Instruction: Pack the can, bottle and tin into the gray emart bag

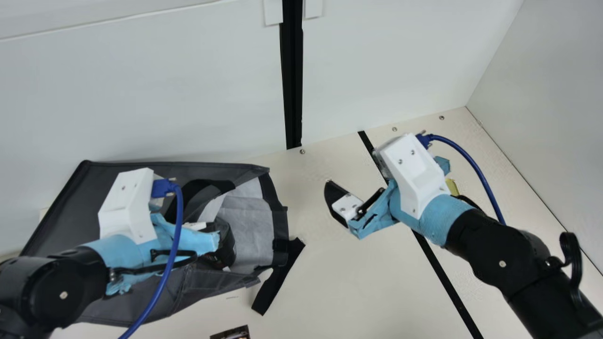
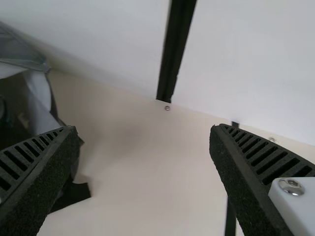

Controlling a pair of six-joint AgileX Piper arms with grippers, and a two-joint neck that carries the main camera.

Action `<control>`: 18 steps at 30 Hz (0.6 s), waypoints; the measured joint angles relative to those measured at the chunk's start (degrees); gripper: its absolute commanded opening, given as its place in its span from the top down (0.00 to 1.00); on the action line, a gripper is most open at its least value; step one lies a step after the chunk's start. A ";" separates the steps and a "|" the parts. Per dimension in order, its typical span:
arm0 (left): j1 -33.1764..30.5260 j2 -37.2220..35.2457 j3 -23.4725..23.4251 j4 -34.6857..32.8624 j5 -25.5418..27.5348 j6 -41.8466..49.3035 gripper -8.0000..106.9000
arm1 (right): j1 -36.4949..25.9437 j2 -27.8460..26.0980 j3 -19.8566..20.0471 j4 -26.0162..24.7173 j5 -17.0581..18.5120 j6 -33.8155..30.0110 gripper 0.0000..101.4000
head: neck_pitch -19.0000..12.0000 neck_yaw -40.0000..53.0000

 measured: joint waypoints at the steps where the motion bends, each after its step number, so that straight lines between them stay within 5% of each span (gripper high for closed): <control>1: 0.00 0.00 0.00 0.00 0.00 0.00 0.84 | -0.27 -0.28 0.16 -0.99 -0.22 0.94 0.10 | 0.00 0.00; 18: 0.00 0.00 0.00 0.00 0.00 0.00 0.84 | -3.44 -4.94 -0.94 -18.68 1.99 16.46 0.10 | 0.00 0.00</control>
